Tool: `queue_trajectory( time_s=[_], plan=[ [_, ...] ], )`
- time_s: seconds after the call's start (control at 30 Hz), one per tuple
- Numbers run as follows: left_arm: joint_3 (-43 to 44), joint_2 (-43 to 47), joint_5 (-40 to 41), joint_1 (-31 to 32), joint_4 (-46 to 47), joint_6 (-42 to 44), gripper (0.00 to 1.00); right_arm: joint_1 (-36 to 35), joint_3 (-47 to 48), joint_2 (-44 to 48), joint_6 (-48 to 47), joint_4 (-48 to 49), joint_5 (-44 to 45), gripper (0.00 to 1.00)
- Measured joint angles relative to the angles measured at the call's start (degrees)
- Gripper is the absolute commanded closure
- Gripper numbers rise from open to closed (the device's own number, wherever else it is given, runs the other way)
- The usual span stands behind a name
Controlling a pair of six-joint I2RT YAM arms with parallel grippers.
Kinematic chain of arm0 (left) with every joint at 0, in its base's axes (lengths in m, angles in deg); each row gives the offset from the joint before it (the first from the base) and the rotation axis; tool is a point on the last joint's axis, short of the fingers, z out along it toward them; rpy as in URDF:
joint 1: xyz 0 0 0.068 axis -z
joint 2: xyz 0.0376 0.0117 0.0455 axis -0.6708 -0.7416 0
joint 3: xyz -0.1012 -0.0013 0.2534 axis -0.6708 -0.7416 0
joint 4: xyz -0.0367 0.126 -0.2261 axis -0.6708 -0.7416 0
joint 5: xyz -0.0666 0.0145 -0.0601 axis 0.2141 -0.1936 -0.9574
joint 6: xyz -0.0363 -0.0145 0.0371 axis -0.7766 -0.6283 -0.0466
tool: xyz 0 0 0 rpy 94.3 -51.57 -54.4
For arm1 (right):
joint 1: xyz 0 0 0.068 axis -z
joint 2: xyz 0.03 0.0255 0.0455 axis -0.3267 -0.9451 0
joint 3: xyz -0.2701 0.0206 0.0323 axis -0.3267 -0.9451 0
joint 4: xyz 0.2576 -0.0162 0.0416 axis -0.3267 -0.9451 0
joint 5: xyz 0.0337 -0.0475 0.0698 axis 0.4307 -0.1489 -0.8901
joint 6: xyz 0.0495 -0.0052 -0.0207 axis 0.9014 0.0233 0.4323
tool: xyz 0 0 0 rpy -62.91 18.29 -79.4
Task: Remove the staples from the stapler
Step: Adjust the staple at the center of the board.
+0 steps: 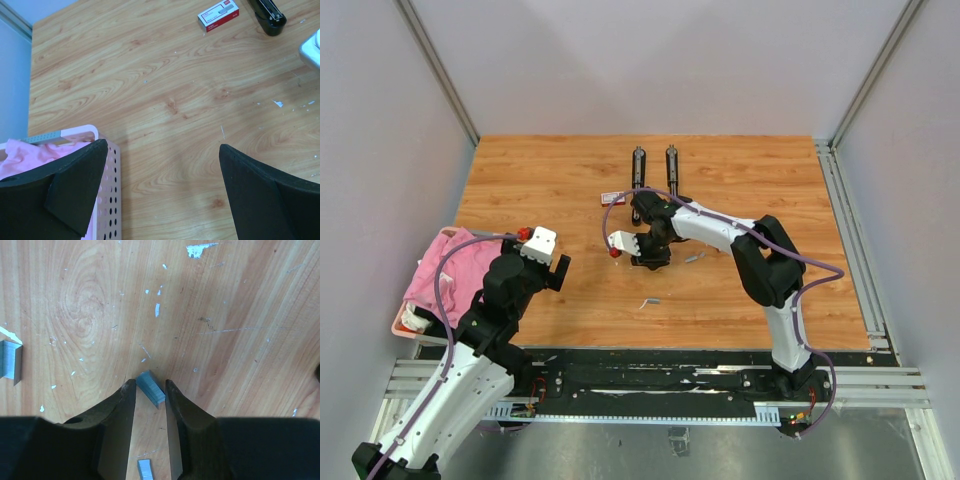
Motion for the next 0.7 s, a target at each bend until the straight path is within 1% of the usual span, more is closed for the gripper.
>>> queue_trajectory(
  time_s=[0.7],
  plan=[
    [0.0,0.3,0.0,0.0,0.0,0.0,0.02,2.3,0.5,-0.4,9.5,2.4,1.7,0.75]
  ],
)
